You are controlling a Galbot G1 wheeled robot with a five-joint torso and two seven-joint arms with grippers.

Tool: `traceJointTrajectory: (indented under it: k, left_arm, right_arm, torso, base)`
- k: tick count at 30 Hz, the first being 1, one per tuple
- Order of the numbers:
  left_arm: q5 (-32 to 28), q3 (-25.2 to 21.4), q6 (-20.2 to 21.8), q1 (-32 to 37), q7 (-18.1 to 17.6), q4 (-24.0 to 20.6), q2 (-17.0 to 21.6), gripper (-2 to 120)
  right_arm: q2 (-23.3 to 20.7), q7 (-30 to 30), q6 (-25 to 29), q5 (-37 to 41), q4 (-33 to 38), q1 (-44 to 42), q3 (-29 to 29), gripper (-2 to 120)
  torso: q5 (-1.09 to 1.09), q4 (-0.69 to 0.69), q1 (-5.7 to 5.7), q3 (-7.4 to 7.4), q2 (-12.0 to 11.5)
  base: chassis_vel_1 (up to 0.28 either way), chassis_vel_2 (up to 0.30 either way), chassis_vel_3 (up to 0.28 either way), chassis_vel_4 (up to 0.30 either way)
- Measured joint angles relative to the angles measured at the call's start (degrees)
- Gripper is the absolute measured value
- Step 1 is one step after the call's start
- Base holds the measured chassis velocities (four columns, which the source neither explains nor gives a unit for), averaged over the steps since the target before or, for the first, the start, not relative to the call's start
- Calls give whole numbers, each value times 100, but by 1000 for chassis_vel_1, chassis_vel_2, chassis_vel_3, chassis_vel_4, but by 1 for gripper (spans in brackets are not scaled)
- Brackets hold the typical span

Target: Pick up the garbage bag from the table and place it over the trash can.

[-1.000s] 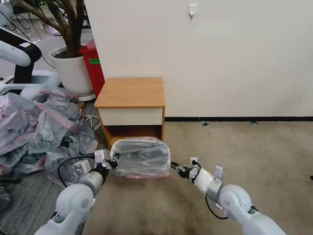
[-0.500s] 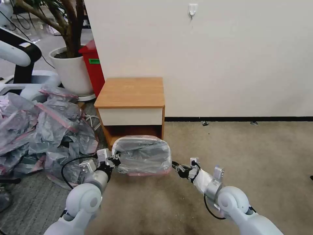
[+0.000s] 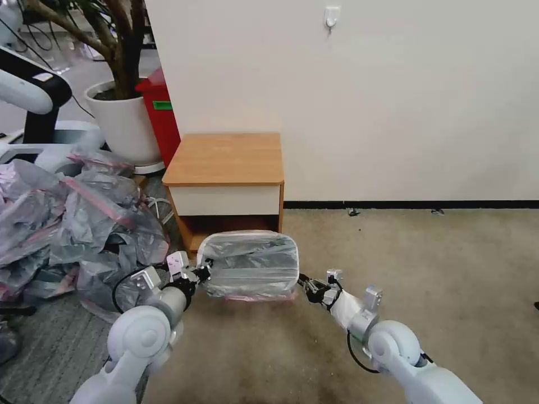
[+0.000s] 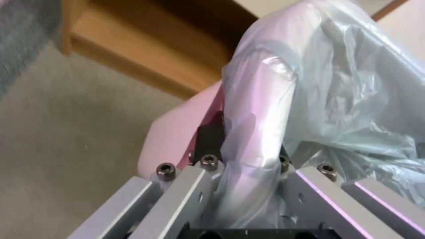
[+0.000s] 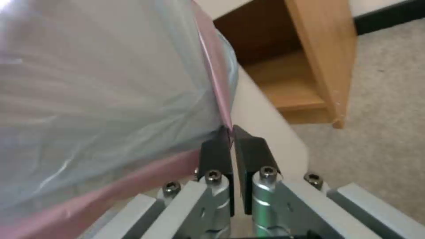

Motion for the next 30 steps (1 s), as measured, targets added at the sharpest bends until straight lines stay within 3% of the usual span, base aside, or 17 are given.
traceJointTrajectory:
  k: [8,30]
  left_arm:
    - [-768,-103,334,16,-312,-206,66,7]
    - [-1606,-225,624,129,-694,-460,76,8]
  right_arm:
    - [3,125,264,-215,-432,170,-126,6]
    - [140,333,583,-453,-954,338,-328,6]
  torso:
    - [1,0,0,0,0]
    - [0,0,0,0,0]
  base:
    - [0,0,0,0]
    - [0,0,0,0]
